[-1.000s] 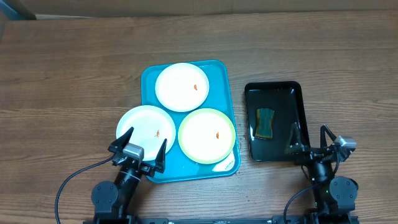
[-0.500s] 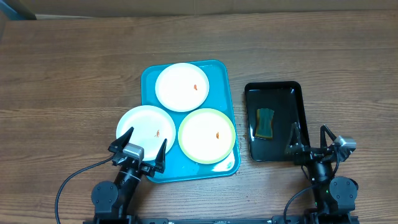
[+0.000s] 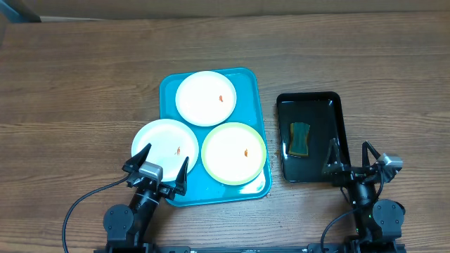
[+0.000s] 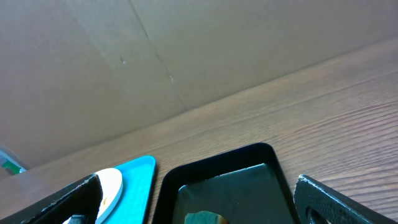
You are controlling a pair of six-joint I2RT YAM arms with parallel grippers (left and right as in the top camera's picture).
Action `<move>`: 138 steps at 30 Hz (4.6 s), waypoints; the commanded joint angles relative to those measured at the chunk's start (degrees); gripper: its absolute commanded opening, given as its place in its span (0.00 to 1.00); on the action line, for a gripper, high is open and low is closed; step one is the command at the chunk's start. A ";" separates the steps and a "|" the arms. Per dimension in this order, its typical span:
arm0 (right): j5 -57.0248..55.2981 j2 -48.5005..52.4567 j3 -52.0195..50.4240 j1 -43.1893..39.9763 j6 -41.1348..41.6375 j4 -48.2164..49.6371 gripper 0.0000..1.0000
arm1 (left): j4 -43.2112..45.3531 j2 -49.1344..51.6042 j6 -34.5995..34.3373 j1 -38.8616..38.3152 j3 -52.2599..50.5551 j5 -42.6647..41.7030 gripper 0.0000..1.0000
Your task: Clean dirty plates on tray and stack at the side
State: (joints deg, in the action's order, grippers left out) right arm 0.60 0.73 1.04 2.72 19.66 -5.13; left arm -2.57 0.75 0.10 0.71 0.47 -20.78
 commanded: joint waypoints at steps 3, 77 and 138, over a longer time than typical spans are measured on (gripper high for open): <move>-0.55 -0.57 -0.57 -0.17 -0.13 0.33 1.00 | -0.07 -0.48 -0.31 -0.37 -0.20 0.39 1.00; -4.09 101.37 62.53 11.58 9.16 -46.29 0.50 | -62.55 46.73 -7.80 -0.37 61.40 -8.85 1.00; -4.94 89.77 55.93 12.70 9.11 -45.35 0.39 | -61.70 46.77 -7.80 -0.37 61.40 -8.63 1.00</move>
State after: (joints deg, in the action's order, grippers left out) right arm -7.53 91.05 60.20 15.09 29.08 -52.45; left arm -64.53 47.70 -7.33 0.71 60.90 -28.51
